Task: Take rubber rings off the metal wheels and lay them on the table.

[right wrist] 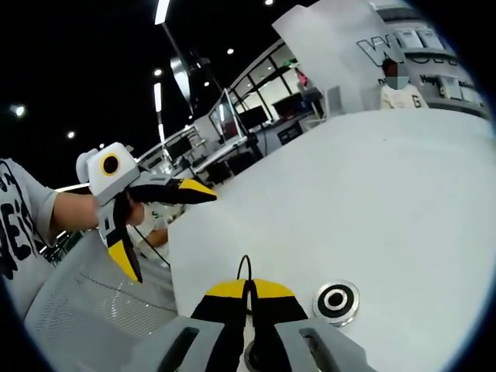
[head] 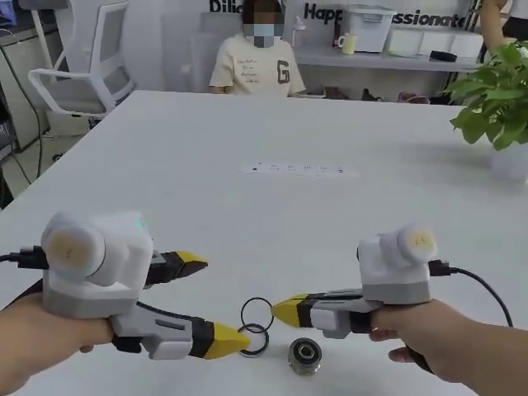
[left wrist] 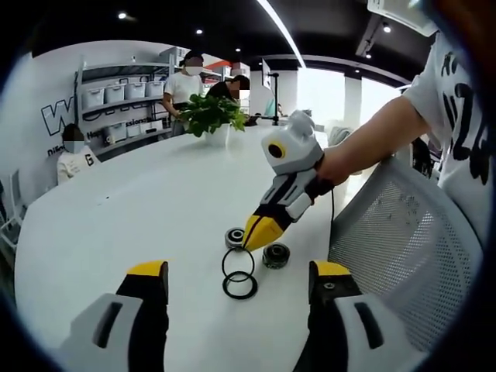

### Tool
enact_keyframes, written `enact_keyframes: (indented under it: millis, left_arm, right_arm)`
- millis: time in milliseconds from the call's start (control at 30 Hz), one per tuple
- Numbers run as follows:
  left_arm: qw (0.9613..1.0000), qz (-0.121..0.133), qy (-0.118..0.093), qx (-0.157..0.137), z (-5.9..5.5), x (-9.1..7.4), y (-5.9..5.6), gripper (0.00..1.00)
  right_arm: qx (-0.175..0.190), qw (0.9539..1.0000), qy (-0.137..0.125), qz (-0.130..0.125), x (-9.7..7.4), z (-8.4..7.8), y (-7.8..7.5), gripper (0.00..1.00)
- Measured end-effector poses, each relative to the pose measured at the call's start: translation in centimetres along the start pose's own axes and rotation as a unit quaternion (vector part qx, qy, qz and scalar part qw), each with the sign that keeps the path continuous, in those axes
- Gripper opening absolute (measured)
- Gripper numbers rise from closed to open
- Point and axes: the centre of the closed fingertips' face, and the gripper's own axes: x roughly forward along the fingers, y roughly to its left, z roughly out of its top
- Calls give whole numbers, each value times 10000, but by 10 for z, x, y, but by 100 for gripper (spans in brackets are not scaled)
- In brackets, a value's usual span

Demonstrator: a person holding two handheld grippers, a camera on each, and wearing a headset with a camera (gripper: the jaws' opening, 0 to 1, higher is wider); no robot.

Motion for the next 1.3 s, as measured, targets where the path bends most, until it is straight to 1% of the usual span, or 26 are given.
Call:
enact_keyframes:
  millis: [267, 333, 700, 767, 1033, 1300]
  left_arm:
    - [10000, 74, 33, -24, -5, -8, 6, 73]
    - [9999, 84, 41, -45, -6, -9, 7, 73]
    - [9999, 115, 63, -99, -10, -10, 10, 72]
    - [9998, 120, 70, -106, -10, -10, 10, 72]
    - [9998, 140, 90, -140, -11, -10, 12, 72]
    - [9997, 145, 107, -176, -12, -10, 11, 72]
  right_arm:
    - [9, 9998, 179, 63, 9, -8, 2, 0]
    - [10, 9996, 266, 46, 10, -12, 1, 0]
    - [43, 9986, 530, 52, 15, -25, -3, 0]
    - [9, 9983, 583, 21, 16, -27, -5, 0]
    - [-17, 9981, 610, -52, 17, -27, -9, 0]
    - [-68, 9976, 667, -143, 19, -30, -13, 0]
